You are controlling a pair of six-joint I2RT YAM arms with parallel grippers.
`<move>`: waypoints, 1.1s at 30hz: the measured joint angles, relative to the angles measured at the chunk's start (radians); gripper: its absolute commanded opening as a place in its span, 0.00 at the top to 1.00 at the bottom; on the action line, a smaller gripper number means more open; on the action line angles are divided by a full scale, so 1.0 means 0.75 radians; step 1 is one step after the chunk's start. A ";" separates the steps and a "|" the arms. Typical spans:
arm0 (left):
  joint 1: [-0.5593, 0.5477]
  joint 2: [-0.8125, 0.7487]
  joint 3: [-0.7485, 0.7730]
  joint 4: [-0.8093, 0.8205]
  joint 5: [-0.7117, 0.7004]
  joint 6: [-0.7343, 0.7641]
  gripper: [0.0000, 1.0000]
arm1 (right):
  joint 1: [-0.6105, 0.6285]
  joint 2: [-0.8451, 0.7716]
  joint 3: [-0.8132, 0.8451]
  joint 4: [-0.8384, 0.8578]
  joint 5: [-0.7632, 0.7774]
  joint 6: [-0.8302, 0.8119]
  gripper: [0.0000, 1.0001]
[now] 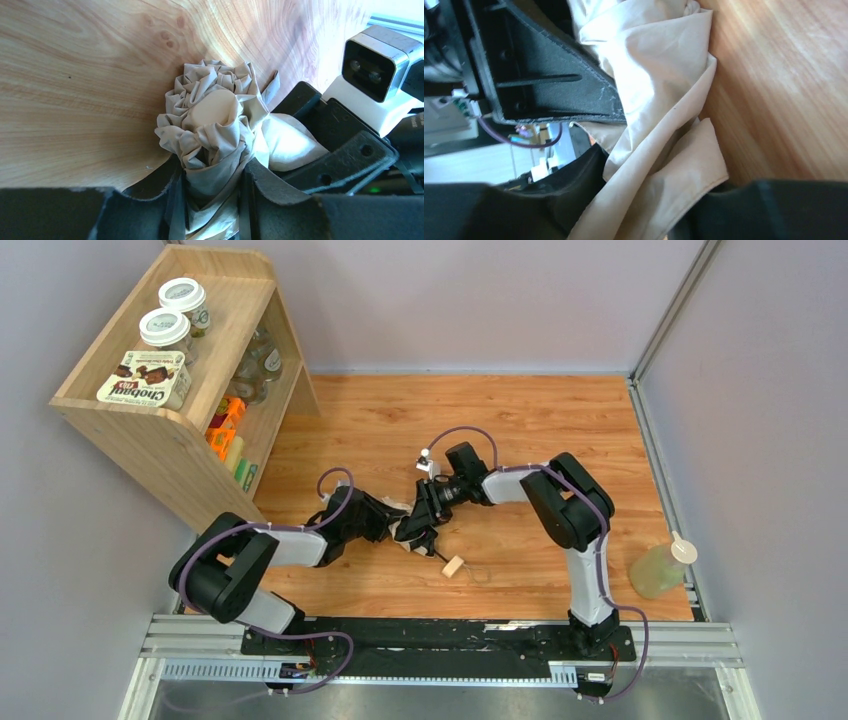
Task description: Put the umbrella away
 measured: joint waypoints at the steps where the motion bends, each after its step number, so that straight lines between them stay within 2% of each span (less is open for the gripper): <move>1: -0.008 -0.001 0.001 0.001 -0.011 -0.003 1.00 | 0.004 -0.015 0.004 -0.039 0.032 -0.009 0.38; 3: -0.022 -0.001 0.002 0.003 -0.024 -0.011 1.00 | 0.022 -0.065 0.007 -0.132 0.140 -0.025 0.23; 6: -0.033 -0.001 0.002 0.002 -0.037 -0.023 1.00 | 0.091 -0.192 0.007 -0.257 0.339 -0.082 0.12; 13: -0.038 -0.013 0.048 -0.096 -0.030 -0.050 1.00 | 0.360 -0.350 0.009 -0.451 0.987 -0.298 0.12; 15: -0.038 -0.012 0.081 -0.161 -0.021 -0.056 1.00 | 0.448 -0.351 0.024 -0.489 1.208 -0.356 0.20; 19: -0.032 0.004 0.150 -0.291 0.009 -0.062 1.00 | 0.568 -0.288 0.099 -0.603 1.542 -0.436 0.49; 24: -0.008 -0.003 0.184 -0.388 0.018 -0.079 1.00 | 0.604 -0.263 0.141 -0.653 1.706 -0.453 0.92; 26: -0.010 -0.023 0.189 -0.411 0.007 -0.082 1.00 | 0.600 -0.264 0.126 -0.631 1.700 -0.458 1.00; 28: -0.011 -0.046 0.190 -0.435 -0.012 -0.069 0.89 | 0.584 -0.276 0.098 -0.584 1.643 -0.456 1.00; 29: -0.012 -0.064 0.190 -0.451 -0.026 -0.062 0.72 | 0.567 -0.285 0.075 -0.547 1.590 -0.455 1.00; 30: -0.012 -0.077 0.190 -0.467 -0.035 -0.052 0.64 | 0.548 -0.298 0.046 -0.503 1.521 -0.454 1.00; 31: -0.014 -0.096 0.191 -0.490 -0.047 -0.042 0.47 | 0.527 -0.312 0.020 -0.464 1.457 -0.455 1.00; 32: -0.015 -0.114 0.191 -0.509 -0.055 -0.031 0.39 | 0.507 -0.324 -0.003 -0.429 1.398 -0.454 1.00; 33: -0.019 -0.139 0.192 -0.537 -0.066 -0.015 0.27 | 0.474 -0.337 -0.033 -0.380 1.300 -0.450 1.00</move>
